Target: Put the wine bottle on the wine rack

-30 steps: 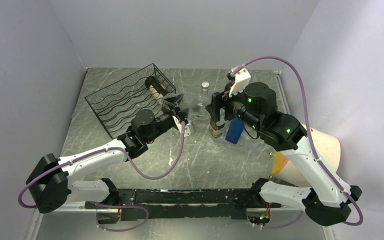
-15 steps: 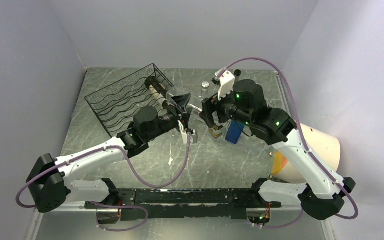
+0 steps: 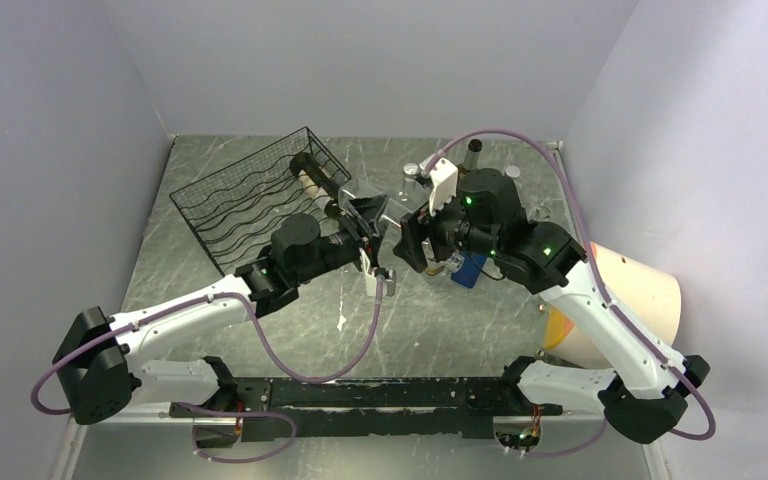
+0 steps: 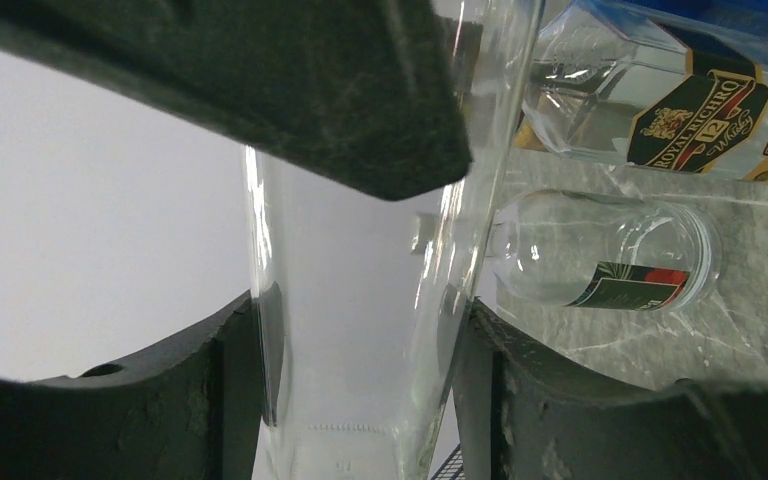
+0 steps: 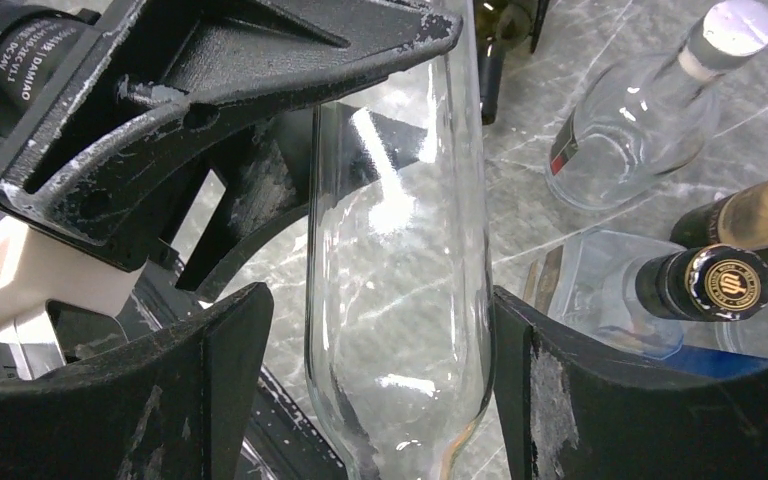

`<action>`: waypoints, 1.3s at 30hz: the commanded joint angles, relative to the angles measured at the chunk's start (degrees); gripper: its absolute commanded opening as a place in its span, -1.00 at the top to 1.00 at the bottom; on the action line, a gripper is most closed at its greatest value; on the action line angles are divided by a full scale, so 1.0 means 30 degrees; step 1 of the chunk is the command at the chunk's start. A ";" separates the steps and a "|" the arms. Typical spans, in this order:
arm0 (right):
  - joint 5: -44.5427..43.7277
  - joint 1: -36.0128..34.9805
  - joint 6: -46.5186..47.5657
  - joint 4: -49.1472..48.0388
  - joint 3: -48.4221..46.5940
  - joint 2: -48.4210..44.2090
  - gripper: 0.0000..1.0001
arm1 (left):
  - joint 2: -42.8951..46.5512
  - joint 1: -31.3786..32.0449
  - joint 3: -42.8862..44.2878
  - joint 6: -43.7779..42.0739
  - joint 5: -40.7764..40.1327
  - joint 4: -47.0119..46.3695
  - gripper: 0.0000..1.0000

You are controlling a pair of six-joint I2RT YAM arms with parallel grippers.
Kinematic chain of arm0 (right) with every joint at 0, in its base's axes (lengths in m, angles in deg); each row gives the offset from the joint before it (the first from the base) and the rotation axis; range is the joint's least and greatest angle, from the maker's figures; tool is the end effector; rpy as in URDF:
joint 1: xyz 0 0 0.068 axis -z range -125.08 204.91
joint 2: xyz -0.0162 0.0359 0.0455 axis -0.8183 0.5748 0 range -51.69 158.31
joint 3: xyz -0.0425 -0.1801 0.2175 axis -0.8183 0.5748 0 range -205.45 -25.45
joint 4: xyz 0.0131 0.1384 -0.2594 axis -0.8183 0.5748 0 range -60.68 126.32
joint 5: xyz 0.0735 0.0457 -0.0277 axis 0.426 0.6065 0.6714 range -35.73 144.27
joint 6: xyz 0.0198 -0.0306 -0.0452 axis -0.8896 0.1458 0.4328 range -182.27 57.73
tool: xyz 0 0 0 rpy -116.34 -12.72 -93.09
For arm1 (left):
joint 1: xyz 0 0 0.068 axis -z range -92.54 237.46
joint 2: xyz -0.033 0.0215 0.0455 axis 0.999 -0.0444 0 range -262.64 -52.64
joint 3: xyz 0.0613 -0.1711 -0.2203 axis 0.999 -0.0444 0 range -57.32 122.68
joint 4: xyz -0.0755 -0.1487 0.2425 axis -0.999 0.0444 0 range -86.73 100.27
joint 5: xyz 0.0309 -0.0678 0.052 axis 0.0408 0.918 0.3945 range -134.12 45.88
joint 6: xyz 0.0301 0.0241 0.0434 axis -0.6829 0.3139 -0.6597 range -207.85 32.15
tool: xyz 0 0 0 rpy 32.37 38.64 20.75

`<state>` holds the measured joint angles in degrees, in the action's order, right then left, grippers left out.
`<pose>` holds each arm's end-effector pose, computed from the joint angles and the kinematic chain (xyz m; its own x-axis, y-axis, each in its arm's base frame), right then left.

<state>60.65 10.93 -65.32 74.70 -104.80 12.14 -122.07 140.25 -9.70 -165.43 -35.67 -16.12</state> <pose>0.1776 0.1780 0.4375 -0.3983 -0.3109 -0.8630 -0.7394 0.6656 0.1014 0.1884 -0.2584 0.3199 0.8506 0.4772 -0.2209 0.2134 0.0708 0.9744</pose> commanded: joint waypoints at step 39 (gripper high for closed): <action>-0.2489 -0.0033 -0.3401 -0.3550 0.0732 0.0432 1.00 | 0.5124 0.0210 -0.0461 1.2403 -0.1424 0.1776 -0.90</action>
<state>53.56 10.71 -74.25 70.79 -103.08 12.79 -110.23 140.45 -10.23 -140.34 -36.61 -12.28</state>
